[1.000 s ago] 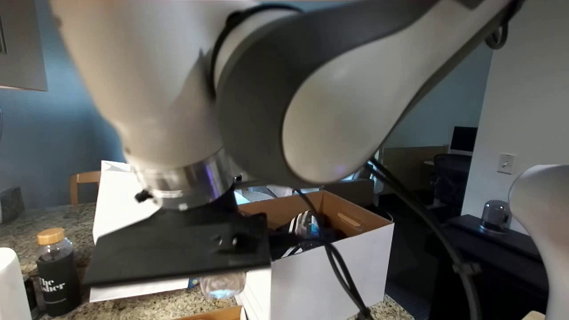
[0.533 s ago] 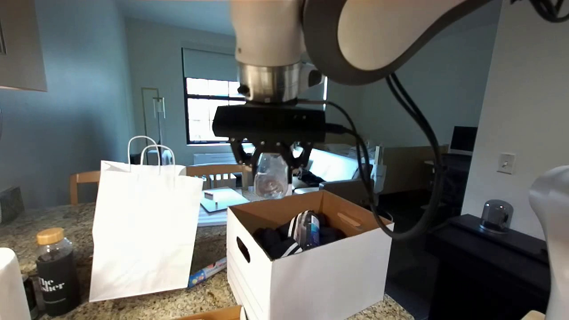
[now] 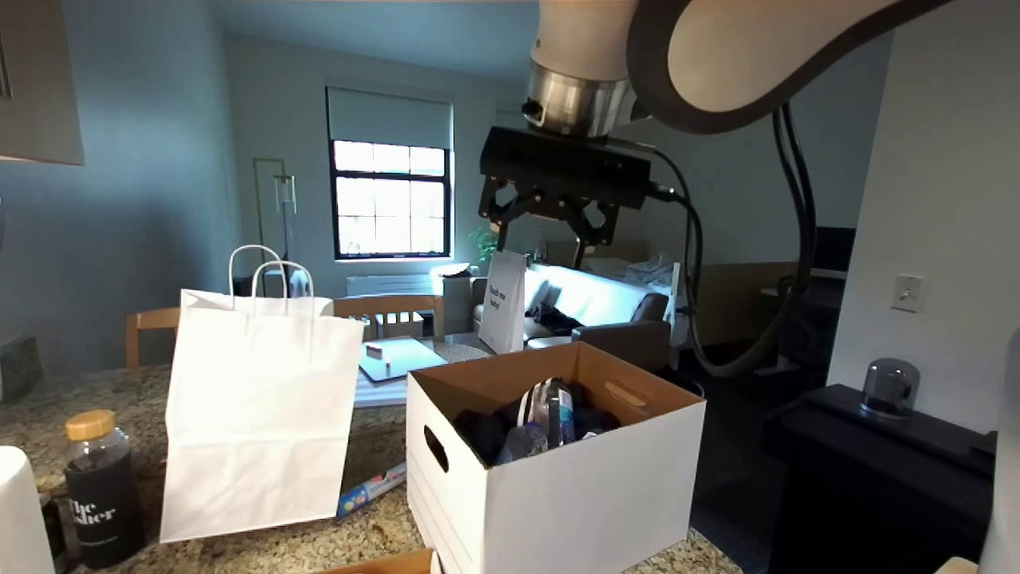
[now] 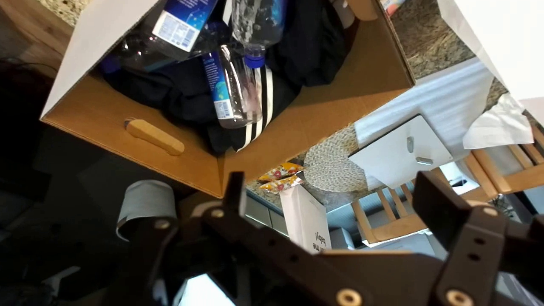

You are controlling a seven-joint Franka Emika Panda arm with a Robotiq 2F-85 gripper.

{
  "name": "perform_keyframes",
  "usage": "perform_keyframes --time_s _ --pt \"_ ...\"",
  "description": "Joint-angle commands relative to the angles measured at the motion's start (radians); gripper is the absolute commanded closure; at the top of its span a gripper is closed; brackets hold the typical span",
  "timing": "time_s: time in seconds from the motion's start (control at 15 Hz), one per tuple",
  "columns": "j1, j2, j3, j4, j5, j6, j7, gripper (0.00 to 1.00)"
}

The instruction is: Pick up two empty bottles and place them in the white storage box

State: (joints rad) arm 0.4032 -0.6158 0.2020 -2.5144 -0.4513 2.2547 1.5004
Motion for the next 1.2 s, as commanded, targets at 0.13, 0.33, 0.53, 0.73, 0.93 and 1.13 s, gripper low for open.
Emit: perform_keyframes --time_s 0.13,0.33,0.53,0.73,0.93,1.13 --pt "-0.013 -0.016 0.073 -0.073 0.239 0.124 -0.186 0.00" --pt "-0.014 -0.041 0.117 -0.082 0.354 0.094 -0.247 0.00" --pt "-0.060 -0.020 0.165 -0.057 0.371 0.091 -0.240 0.00" --pt "-0.079 -0.019 0.179 -0.055 0.367 0.090 -0.236 0.00" --pt "-0.082 -0.019 0.179 -0.055 0.366 0.090 -0.236 0.00" --pt "-0.082 -0.019 0.179 -0.055 0.366 0.090 -0.236 0.00"
